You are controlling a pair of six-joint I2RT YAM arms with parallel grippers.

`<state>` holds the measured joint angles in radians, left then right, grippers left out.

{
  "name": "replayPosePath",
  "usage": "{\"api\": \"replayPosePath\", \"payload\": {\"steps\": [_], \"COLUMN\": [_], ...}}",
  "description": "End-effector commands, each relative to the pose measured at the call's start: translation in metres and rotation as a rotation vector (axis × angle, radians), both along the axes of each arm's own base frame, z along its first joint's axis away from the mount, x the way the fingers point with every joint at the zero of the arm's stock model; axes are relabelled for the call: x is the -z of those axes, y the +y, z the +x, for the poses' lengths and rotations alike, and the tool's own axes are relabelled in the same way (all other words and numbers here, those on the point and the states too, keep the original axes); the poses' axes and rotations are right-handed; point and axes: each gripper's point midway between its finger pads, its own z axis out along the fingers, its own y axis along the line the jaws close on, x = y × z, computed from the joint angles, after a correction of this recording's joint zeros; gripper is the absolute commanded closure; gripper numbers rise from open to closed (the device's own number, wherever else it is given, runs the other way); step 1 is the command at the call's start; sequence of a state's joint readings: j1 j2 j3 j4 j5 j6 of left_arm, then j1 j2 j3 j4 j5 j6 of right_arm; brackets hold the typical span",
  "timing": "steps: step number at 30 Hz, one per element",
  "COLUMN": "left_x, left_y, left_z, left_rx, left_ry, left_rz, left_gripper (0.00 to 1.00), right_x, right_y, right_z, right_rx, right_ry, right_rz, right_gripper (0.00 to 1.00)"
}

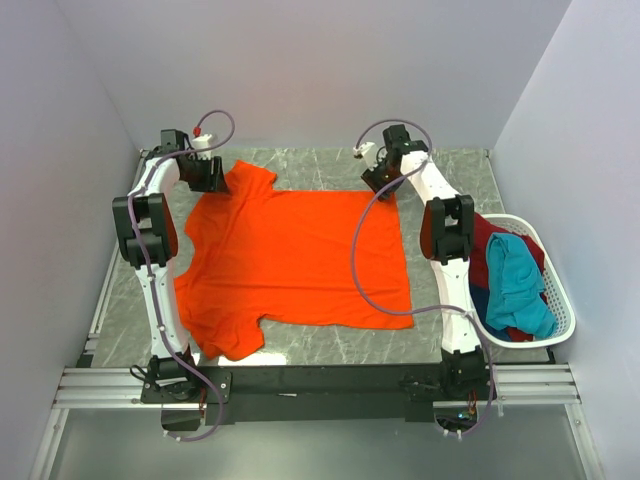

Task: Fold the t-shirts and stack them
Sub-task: Flatten the tshirt out

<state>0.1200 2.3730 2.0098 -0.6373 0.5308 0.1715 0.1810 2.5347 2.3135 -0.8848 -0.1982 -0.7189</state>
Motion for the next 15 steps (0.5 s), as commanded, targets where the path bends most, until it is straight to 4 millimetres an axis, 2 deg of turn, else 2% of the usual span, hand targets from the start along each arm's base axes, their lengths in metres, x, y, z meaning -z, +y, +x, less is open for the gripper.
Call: {"api": "replayPosePath", "payload": {"steps": [1,4,10,12,13,15], "left_x": [-0.035,-0.037,-0.033,-0.029,-0.029,-0.027], "left_y": [-0.006,-0.004,0.0,0.0,0.0,-0.002], "left_z": [-0.002,-0.002,-0.002,-0.001,-0.001,-0.001], "left_rx": [0.026,0.026,0.025,0.024,0.025,0.028], "left_ry": [-0.057,-0.063,-0.057,-0.053,-0.049,-0.044], "left_rz": [-0.022,-0.009,0.018,0.019,0.015,0.005], "left_gripper": [0.4,0.4,0.4,0.4,0.4,0.4], "right_x": [0.003,0.012,0.013,0.014,0.012,0.009], "right_y": [-0.003,0.0,-0.001,-0.005,-0.005,-0.008], "right_z": [0.004,-0.002,-0.005,-0.002,0.001,0.005], "right_rx": [-0.032,-0.055,-0.067,-0.036,-0.026,0.001], "right_ry": [-0.008,0.021,0.028,0.016,0.003,-0.008], "right_rz": [-0.08,-0.092,-0.098,-0.104,-0.107,-0.098], "right_gripper": [0.44,0.48,0.54,0.51,0.43,0.39]}}
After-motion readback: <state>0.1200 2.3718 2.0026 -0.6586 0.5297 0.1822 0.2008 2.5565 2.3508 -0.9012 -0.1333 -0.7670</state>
